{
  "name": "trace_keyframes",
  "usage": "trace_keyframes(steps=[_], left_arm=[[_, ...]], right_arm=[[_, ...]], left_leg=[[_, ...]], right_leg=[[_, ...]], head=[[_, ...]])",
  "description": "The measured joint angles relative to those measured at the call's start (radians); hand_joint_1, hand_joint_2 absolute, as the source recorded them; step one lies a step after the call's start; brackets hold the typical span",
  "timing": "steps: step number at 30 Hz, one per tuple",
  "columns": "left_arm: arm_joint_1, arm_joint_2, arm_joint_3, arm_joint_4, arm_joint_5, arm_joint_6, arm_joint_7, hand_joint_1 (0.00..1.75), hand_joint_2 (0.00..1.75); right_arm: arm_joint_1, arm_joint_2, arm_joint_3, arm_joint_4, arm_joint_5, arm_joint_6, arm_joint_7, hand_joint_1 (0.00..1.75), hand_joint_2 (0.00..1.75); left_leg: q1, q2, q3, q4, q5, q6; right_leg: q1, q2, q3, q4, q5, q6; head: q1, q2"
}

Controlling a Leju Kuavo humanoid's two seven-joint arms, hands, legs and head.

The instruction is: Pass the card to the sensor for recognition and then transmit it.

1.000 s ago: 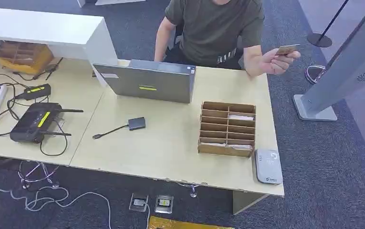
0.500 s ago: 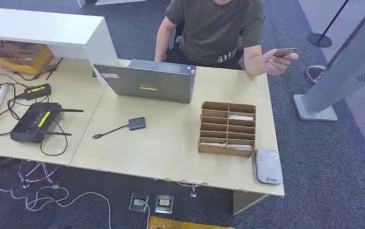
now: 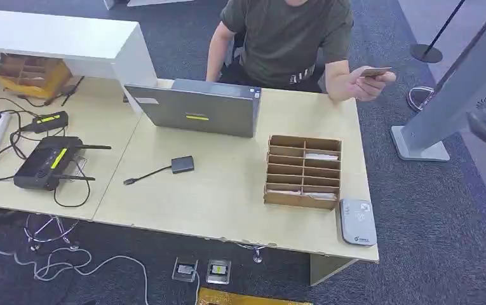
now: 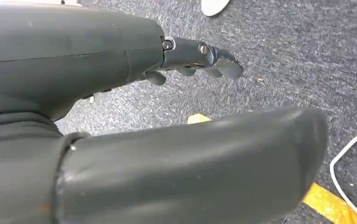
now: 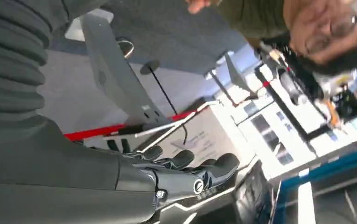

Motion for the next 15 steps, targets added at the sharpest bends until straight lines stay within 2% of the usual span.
trace_keyframes(steps=[2,6,11,15], left_arm=[[0.0,0.0,0.0,0.0,-0.001,-0.003,0.0,0.0,0.0],[-0.001,0.0,-0.001,0.002,-0.007,-0.006,0.0,0.0,0.0],[0.0,0.0,-0.003,0.003,-0.024,-0.01,0.0,0.0,0.0],[0.0,-0.002,-0.003,0.003,-0.033,-0.017,0.0,0.0,0.0]], right_arm=[[-0.041,0.013,0.069,0.024,0.002,0.051,-0.007,0.0,1.75],[-0.091,0.042,0.184,0.071,0.006,0.104,-0.01,0.0,1.75],[-0.122,0.057,0.261,0.109,0.018,0.194,-0.009,0.0,1.75],[-0.121,0.065,0.292,0.13,0.027,0.244,-0.008,0.0,1.75]], left_leg=[[0.0,0.0,0.0,0.0,0.0,0.0],[0.0,0.0,0.001,0.0,0.0,0.0],[0.001,-0.002,0.0,0.0,0.001,0.0],[0.001,-0.002,0.0,0.0,0.001,0.0]], right_leg=[[0.0,0.0,0.0,0.0,0.0,0.0],[0.001,0.0,0.0,0.0,0.0,0.0],[0.001,-0.002,0.0,0.0,0.0,0.0],[0.001,-0.002,0.0,0.0,0.0,0.0]], head=[[0.0,0.0],[0.0,0.0],[-0.001,0.0],[0.0,0.0]])
